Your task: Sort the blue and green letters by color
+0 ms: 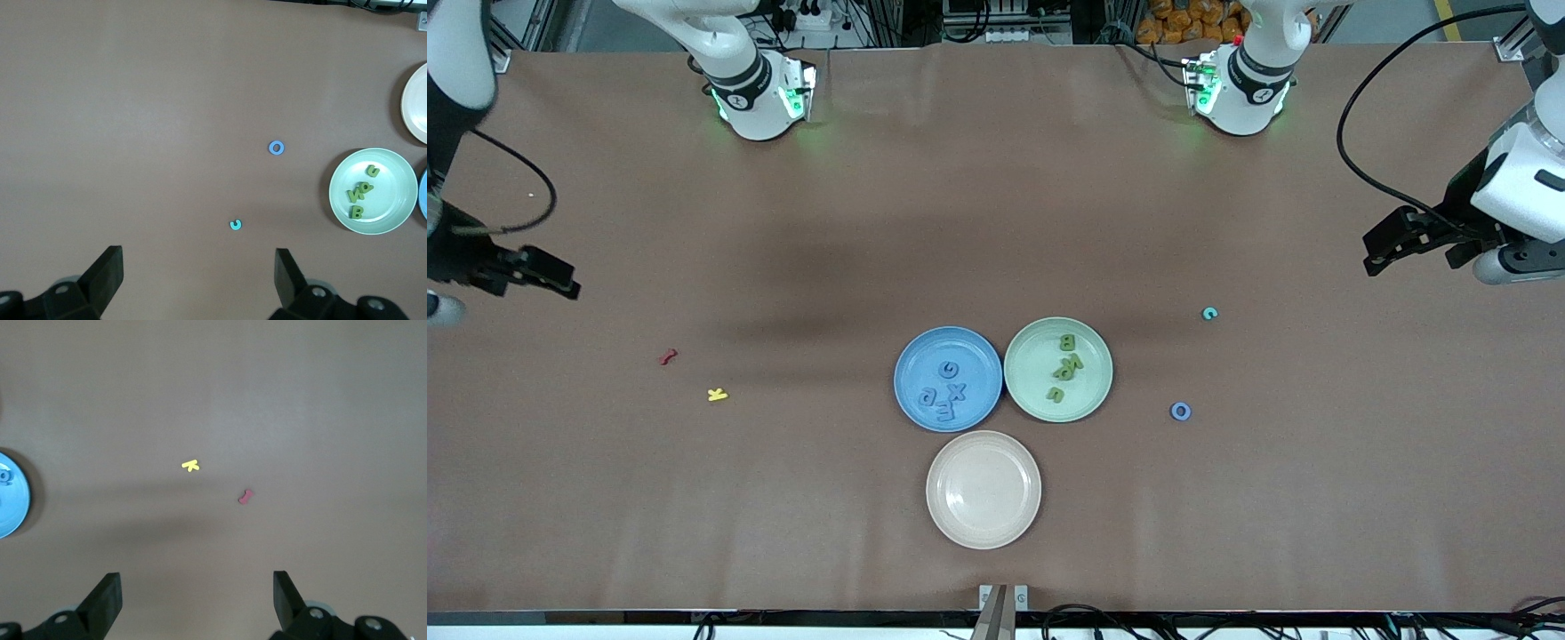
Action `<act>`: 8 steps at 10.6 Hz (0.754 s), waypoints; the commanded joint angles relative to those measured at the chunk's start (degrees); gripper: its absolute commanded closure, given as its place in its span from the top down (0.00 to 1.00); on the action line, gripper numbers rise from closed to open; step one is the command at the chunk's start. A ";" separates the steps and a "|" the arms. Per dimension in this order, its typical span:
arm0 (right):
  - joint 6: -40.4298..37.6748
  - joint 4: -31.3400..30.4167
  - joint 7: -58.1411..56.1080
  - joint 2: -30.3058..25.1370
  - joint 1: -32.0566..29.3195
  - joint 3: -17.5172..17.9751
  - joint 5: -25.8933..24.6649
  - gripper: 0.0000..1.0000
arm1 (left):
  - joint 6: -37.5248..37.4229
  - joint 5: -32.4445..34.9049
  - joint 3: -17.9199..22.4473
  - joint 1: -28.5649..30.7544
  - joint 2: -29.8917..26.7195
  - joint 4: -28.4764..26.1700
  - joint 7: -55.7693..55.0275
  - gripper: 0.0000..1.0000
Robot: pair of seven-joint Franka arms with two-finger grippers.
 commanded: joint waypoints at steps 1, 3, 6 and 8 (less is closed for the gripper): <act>-5.47 4.72 1.81 -1.59 1.53 -1.71 -0.85 1.00 | -0.59 -1.77 0.10 0.17 -0.71 -0.18 0.20 1.00; -7.75 8.68 1.90 -1.67 2.41 -2.94 -0.67 1.00 | -0.68 -2.56 0.19 0.17 -0.62 -0.27 0.38 1.00; -7.85 9.23 5.59 -2.82 3.29 -4.70 -0.06 1.00 | -1.82 -2.56 0.36 0.17 -0.80 -0.10 3.26 1.00; -5.75 8.70 5.59 -2.12 3.29 -4.97 0.12 1.00 | -1.91 -2.30 0.54 0.34 -0.80 -0.01 5.12 1.00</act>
